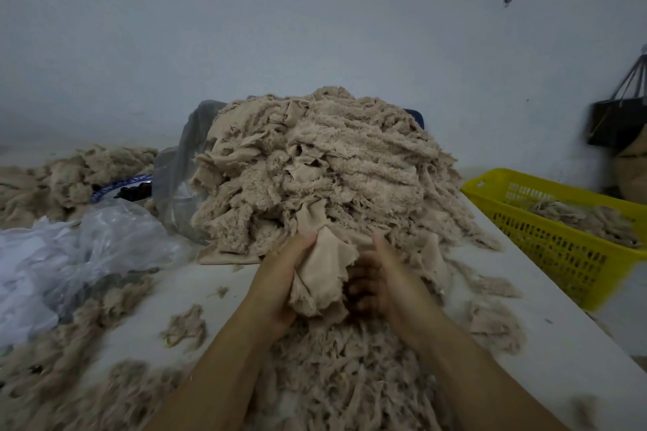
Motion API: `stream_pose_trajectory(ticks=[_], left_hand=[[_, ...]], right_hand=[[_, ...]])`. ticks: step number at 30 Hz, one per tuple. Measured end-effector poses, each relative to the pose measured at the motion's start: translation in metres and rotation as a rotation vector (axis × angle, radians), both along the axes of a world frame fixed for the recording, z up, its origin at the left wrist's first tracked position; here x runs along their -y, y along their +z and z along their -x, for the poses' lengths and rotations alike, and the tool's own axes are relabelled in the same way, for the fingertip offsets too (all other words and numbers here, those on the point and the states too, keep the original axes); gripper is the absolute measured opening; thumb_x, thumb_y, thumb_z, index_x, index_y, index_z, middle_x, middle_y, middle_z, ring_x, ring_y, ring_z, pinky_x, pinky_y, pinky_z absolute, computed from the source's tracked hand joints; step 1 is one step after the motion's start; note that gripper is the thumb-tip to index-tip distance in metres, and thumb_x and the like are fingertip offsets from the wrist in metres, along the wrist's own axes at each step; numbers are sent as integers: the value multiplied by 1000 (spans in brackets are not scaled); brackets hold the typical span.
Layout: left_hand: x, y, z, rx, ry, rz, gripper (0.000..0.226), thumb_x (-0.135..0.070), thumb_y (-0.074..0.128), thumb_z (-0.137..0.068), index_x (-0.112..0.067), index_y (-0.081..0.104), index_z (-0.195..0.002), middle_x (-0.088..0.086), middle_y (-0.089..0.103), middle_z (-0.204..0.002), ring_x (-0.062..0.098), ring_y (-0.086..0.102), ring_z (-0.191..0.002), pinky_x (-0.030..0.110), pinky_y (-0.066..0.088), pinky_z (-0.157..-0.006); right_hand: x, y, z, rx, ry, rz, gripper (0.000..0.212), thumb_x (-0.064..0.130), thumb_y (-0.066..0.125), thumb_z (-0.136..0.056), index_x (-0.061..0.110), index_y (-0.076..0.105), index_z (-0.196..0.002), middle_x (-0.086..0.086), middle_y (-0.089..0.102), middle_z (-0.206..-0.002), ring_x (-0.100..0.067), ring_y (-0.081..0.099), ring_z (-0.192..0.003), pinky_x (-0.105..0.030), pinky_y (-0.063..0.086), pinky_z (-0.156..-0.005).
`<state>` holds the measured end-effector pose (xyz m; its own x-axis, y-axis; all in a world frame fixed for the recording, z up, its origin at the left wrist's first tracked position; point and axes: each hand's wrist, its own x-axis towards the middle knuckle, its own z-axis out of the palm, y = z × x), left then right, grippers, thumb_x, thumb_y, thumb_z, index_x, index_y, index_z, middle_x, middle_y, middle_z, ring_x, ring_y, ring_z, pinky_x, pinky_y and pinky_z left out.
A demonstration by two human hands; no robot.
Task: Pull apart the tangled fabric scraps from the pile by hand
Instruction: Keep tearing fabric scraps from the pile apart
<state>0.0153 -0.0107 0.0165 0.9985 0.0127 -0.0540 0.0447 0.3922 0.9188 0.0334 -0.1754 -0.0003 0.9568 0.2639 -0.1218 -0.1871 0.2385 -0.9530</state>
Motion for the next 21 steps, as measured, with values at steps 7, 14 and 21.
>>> stream_pose_trajectory(ticks=[7, 14, 21], left_hand=[[1, -3, 6, -154, -192, -48, 31, -34, 68, -67, -12, 81, -84, 15, 75, -93, 24, 73, -80, 29, 57, -67], [5, -3, -1, -34, 17, -420, 28, -36, 57, -95, -26, 72, -73, -1, 73, -84, 7, 68, -75, 23, 51, -69], [20, -8, 4, 227, -119, -742, 56, -71, 69, -66, -32, 60, -105, -6, 66, -105, 5, 63, -93, 23, 51, -80]], right_hand=[[0, 6, 1, -86, 135, -236, 58, 58, 56, -84, 15, 68, -121, -11, 72, -117, -21, 72, -95, -28, 57, -65], [3, 7, -5, -34, -152, -293, 23, 19, 67, -88, 5, 64, -106, -5, 71, -83, -13, 66, -67, -24, 49, -56], [-9, 2, 7, 314, -214, 189, 17, 32, 62, -96, 22, 71, -86, 6, 75, -78, -8, 72, -72, -15, 52, -55]])
